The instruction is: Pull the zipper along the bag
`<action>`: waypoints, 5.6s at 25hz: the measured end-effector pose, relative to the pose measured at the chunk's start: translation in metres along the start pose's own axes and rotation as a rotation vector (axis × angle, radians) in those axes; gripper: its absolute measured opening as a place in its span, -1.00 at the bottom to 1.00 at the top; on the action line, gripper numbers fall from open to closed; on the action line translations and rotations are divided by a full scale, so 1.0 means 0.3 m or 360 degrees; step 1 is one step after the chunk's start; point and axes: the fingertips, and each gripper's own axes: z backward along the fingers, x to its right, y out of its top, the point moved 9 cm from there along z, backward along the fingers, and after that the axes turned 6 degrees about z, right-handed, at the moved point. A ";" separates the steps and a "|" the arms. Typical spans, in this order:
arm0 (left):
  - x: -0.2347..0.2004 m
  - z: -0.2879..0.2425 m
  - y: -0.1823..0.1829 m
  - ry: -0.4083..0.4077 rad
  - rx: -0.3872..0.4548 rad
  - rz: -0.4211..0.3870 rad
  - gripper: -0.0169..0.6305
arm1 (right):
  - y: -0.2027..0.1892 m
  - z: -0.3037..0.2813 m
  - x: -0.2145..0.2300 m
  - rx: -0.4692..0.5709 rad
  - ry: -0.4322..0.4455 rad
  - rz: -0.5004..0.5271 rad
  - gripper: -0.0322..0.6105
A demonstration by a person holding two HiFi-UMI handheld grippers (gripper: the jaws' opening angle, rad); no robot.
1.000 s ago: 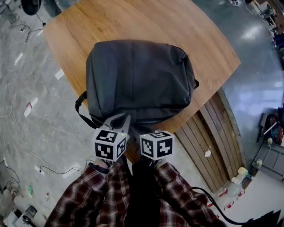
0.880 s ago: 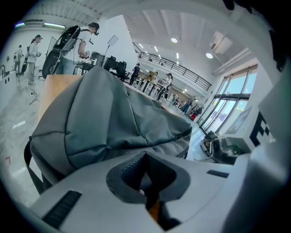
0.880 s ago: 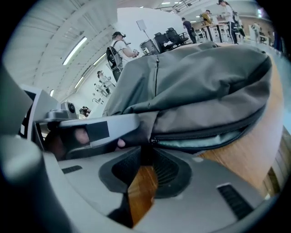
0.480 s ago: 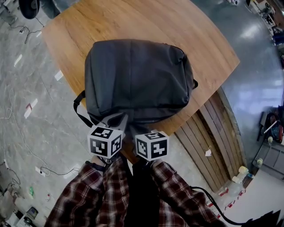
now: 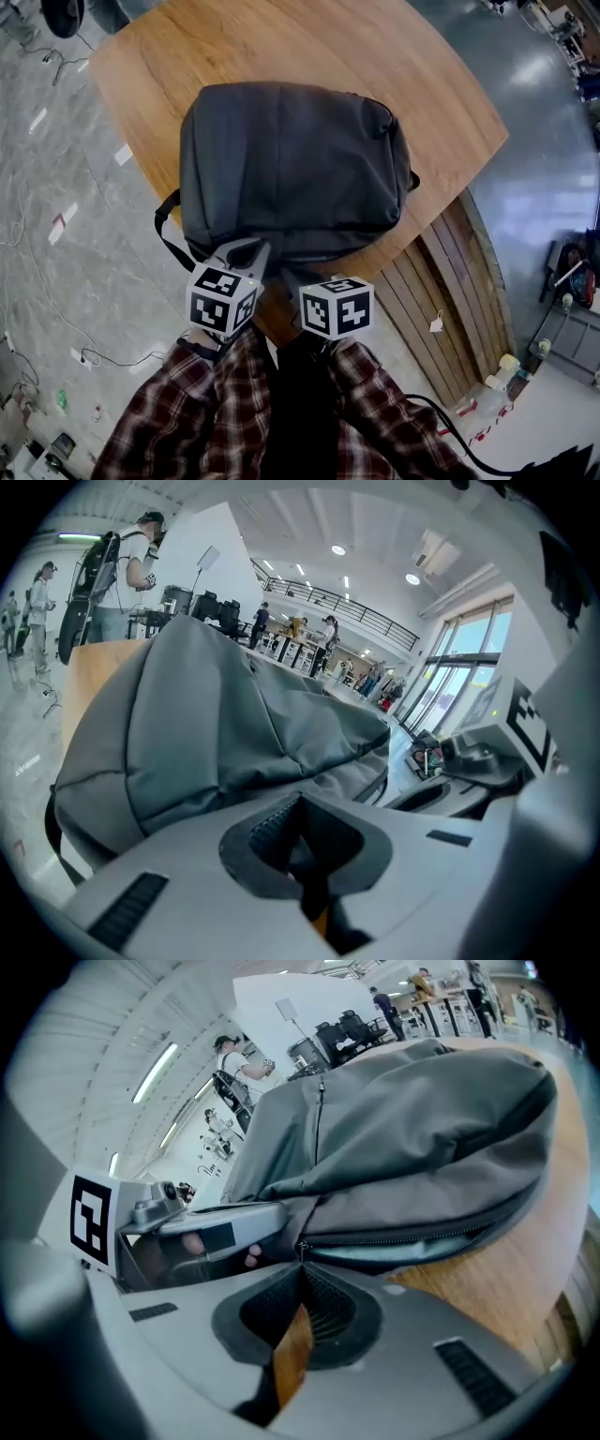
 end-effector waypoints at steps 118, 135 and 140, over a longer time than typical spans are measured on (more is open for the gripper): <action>-0.018 -0.017 0.101 0.0156 0.0225 -0.0172 -0.92 | -0.056 0.168 0.145 -0.0205 -0.0348 0.0993 -0.87; -0.092 -0.018 0.155 0.0175 0.0119 -0.0471 -0.92 | -0.029 0.156 0.214 -0.0147 -0.0334 0.0792 -0.88; -0.056 -0.020 0.276 0.0436 0.0198 -0.0436 -0.92 | -0.097 0.104 0.092 -0.0127 -0.0210 0.0668 -0.88</action>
